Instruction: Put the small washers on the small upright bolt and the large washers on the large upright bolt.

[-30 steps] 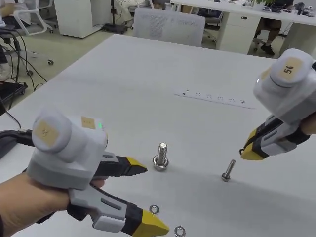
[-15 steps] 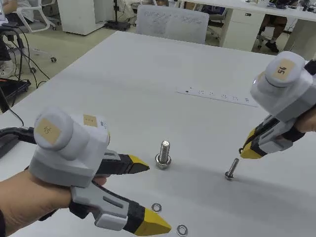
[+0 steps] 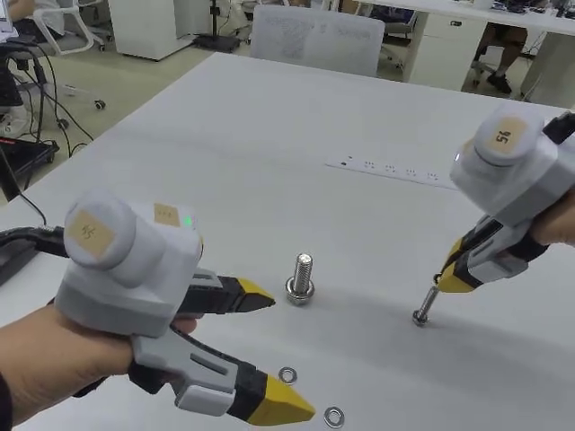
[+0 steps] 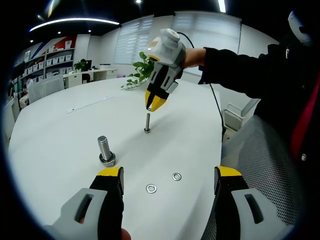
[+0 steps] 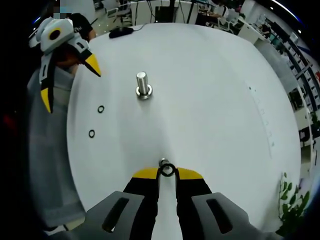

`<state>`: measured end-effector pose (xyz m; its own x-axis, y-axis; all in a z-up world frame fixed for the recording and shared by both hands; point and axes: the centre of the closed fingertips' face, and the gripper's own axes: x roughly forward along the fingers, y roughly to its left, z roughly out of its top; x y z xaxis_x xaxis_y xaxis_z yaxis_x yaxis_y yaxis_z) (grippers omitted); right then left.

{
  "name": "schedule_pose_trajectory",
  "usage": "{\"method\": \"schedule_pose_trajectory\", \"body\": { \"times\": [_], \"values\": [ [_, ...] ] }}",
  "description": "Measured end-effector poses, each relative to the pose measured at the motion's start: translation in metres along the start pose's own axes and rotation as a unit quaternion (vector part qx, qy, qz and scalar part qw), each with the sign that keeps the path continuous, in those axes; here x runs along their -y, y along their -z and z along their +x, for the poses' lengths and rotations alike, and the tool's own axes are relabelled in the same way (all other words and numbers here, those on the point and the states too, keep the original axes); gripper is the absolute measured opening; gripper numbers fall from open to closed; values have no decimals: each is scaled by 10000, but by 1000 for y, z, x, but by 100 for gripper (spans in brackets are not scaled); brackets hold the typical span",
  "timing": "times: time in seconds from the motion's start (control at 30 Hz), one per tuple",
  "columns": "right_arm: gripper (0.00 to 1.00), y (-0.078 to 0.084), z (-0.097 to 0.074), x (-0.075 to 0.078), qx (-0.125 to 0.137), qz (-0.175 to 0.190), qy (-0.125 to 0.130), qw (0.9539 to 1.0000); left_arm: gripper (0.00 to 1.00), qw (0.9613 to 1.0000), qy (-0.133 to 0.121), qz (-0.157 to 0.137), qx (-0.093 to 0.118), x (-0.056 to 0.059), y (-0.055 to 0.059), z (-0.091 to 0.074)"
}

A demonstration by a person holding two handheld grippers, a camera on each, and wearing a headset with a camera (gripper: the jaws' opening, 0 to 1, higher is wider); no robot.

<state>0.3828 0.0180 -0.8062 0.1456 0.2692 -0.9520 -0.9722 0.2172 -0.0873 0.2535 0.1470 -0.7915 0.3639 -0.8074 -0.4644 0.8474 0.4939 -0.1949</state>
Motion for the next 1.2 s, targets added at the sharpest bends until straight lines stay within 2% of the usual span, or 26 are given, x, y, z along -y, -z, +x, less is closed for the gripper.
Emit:
{"method": "schedule_pose_trajectory", "body": {
  "times": [1.2],
  "values": [
    [12,5,15,0,-89,47,-159,9998,73,10000,-12,-26,57,-3,-3,0]
  ]
}}
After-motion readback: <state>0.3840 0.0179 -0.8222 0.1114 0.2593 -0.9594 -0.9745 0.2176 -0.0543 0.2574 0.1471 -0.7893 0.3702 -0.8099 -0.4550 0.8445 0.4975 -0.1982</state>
